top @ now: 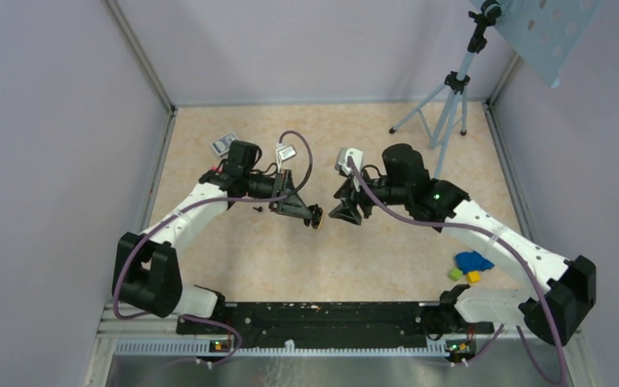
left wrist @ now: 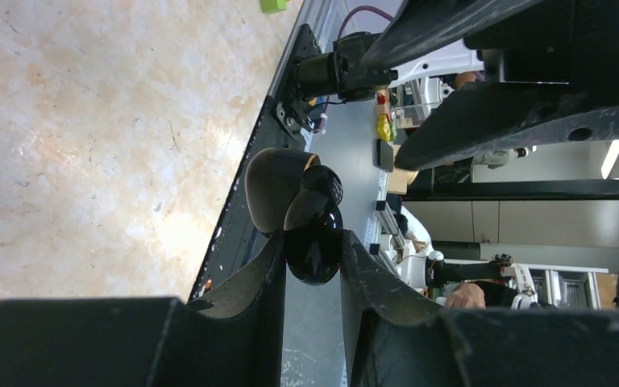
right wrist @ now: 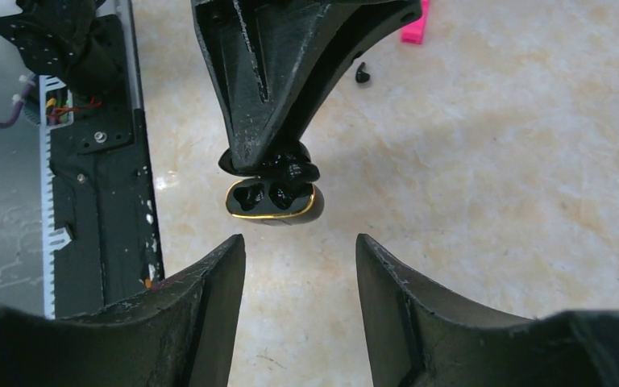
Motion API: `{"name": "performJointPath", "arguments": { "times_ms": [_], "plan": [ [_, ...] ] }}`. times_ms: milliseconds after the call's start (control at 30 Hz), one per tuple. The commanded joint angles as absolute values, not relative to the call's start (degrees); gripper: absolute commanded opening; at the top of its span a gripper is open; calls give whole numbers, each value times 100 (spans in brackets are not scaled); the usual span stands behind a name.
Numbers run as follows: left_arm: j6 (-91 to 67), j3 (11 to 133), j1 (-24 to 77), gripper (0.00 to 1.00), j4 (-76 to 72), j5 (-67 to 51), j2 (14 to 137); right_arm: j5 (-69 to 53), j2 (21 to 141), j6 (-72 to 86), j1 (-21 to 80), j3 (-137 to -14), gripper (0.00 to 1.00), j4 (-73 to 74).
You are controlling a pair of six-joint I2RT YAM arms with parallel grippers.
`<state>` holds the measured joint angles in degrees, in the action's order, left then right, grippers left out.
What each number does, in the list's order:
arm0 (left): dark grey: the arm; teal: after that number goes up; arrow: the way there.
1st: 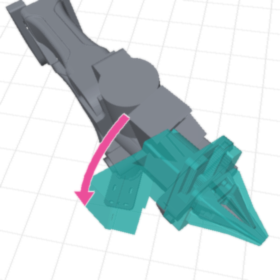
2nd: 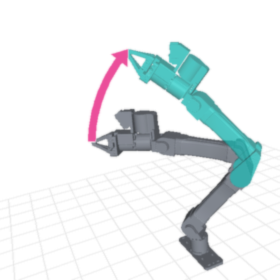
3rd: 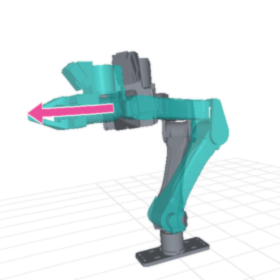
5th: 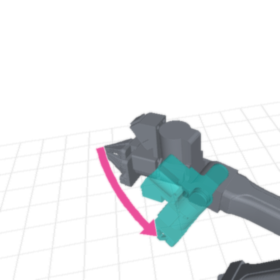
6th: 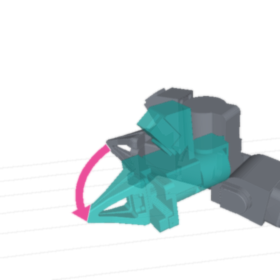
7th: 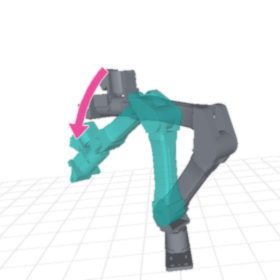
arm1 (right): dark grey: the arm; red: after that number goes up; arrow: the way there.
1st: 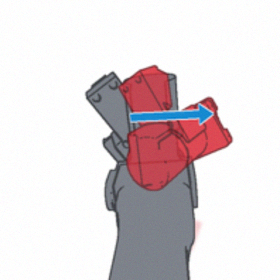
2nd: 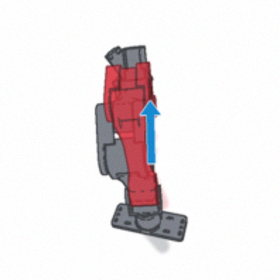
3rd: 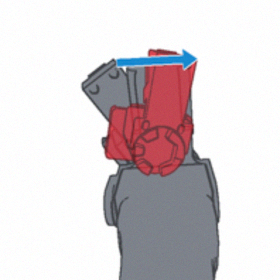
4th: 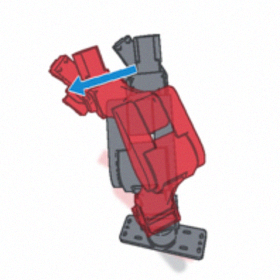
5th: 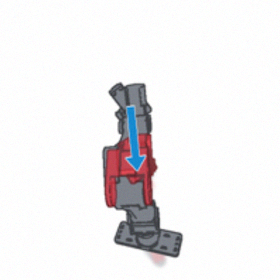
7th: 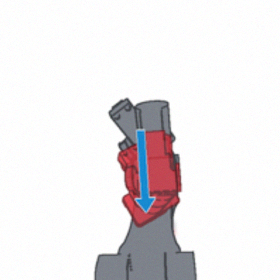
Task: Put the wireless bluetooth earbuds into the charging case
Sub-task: Adjust the right earbud in the right side groove of the charging case, then pick up the right earbud from the right side groove of the charging case.
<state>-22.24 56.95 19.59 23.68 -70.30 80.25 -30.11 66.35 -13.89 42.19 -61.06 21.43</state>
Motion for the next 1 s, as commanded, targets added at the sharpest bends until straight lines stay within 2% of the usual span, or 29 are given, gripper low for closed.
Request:
{"name": "performJointPath", "arguments": {
  "times_ms": [0, 467, 800, 967],
  "plan": [
    [-1995, 5840, 1979, 0, 2400, -7255, 8015, -3820, 7066, -1364, 4201, -6451, 53, 1588],
    [-2129, 5784, 2017, 0, 2284, -7229, 8016, -4296, 7850, -1411, 4201, -6945, 52, 1697],
    [-2268, 5713, 2048, 0, 2114, -7190, 7989, -4270, 8095, -1295, 4201, -7028, 39, 1595],
    [-2300, 5713, 2049, 0, 2116, -7132, 8021, -4331, 8085, -1206, 4201, -7024, 25, 1556]
  ]
}}
